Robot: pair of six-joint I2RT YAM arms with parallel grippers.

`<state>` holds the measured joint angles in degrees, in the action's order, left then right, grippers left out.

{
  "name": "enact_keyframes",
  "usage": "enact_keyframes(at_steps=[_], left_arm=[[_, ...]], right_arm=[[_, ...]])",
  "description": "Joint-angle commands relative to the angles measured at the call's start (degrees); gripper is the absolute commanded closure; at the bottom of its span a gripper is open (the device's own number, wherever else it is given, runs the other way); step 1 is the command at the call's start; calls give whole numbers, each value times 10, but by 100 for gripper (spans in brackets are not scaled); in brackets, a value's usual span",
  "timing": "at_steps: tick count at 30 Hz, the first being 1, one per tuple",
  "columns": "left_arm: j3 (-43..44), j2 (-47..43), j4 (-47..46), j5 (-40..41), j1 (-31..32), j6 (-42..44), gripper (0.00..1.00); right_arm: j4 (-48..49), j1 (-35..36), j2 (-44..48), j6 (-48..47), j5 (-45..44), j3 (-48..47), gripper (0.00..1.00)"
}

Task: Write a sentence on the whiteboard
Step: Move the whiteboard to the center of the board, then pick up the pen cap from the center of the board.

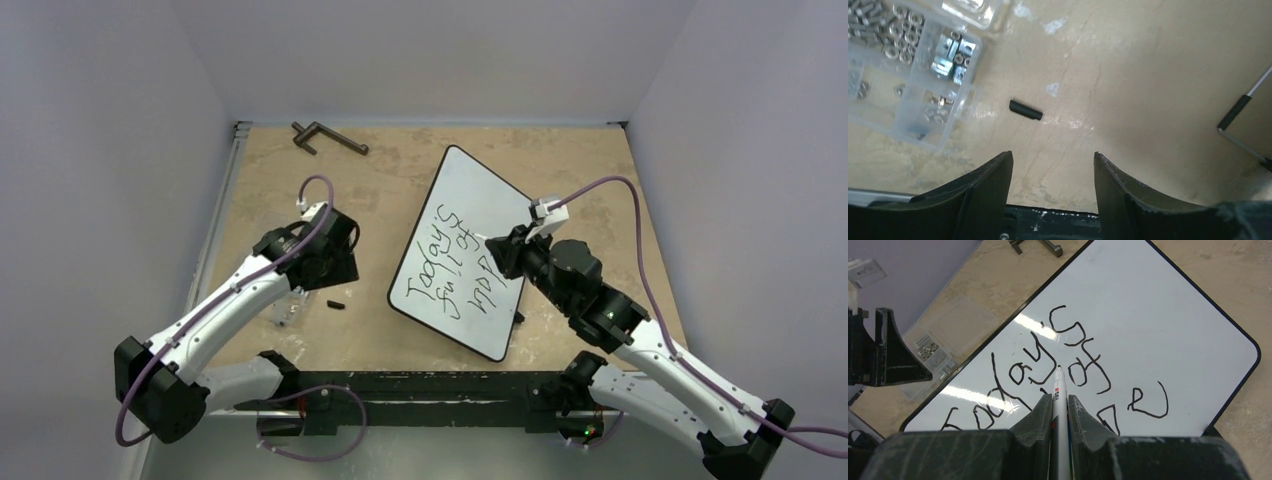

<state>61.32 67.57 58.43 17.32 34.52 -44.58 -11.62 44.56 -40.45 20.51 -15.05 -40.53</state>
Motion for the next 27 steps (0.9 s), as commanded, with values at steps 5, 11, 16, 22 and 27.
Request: enact_keyframes(at_steps=[5, 11, 16, 22, 27], left_arm=[[-155, -124, -66, 12, -36, -202, 43], [-214, -186, -64, 17, -69, -326, 17], [-234, -204, -51, 49, -75, -385, 17], [-231, -154, -27, 65, -75, -478, 35], [-229, -97, -35, 58, -75, -511, 38]], right_arm=[[3, -3, 13, 3, 14, -31, 100], [-5, -3, 21, 7, 16, -30, 100], [-7, -3, 22, 8, 14, -29, 100], [-4, -4, 17, 8, 17, -27, 100], [-4, -4, 16, 7, 15, -26, 100]])
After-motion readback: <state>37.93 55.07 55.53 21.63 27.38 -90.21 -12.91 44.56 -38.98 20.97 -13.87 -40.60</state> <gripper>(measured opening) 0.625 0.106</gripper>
